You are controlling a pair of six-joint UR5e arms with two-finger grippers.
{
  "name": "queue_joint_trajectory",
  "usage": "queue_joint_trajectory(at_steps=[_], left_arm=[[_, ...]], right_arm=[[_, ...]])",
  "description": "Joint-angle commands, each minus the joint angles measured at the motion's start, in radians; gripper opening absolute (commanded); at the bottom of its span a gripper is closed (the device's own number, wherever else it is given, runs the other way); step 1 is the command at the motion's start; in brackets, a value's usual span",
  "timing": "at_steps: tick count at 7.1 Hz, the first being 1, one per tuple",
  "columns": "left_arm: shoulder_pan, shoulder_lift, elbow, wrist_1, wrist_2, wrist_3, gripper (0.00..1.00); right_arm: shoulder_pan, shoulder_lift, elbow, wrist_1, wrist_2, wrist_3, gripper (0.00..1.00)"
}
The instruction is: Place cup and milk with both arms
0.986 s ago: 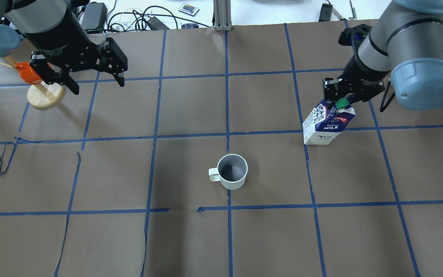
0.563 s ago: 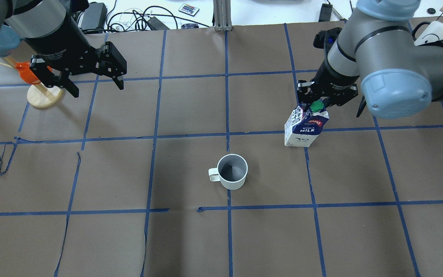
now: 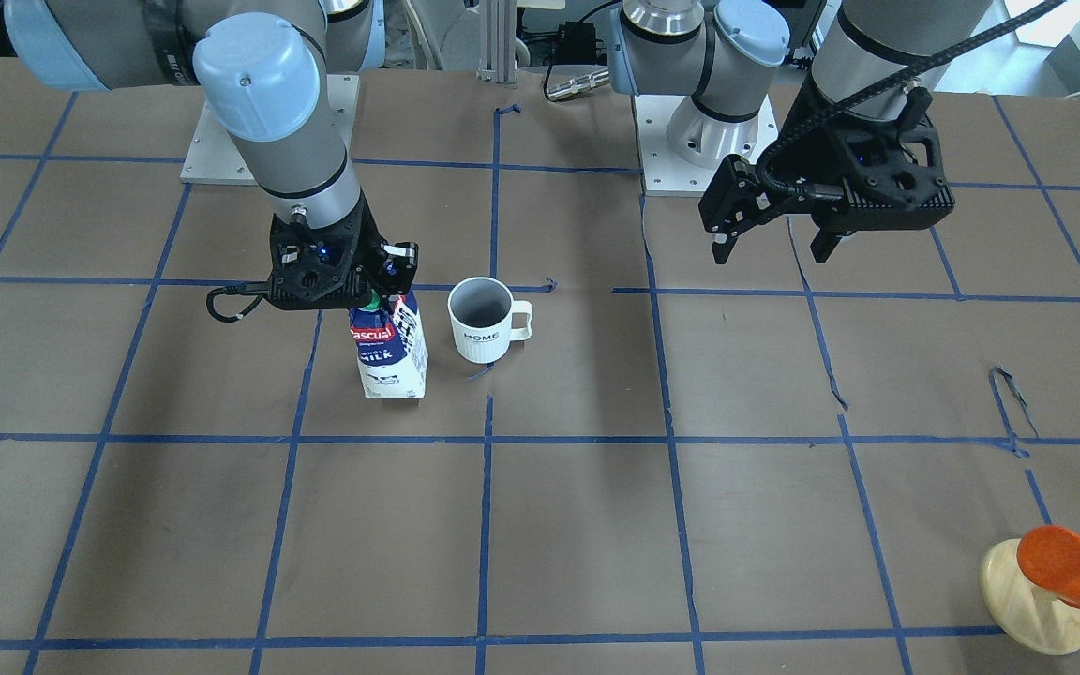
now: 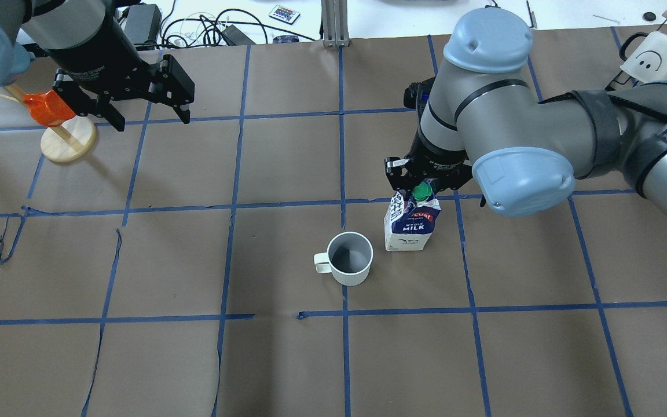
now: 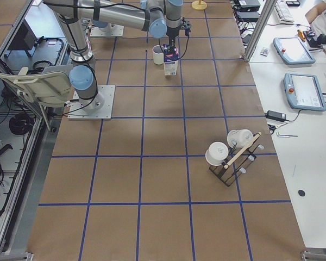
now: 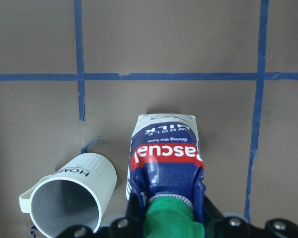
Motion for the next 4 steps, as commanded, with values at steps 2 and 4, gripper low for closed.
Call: queue_joint_trajectory(at_steps=[2, 4], left_arm=[[-0.001, 0.003, -0.005, 0.001, 0.0, 0.001, 1.0], [0.001, 0.003, -0.004, 0.001, 0.0, 0.001, 1.0]], right_arm=[[0.061, 0.002, 0.016, -0.003, 0.004, 0.045, 0.34], [0.059, 0.003, 0.016, -0.004, -0.012, 0.041, 0.97]])
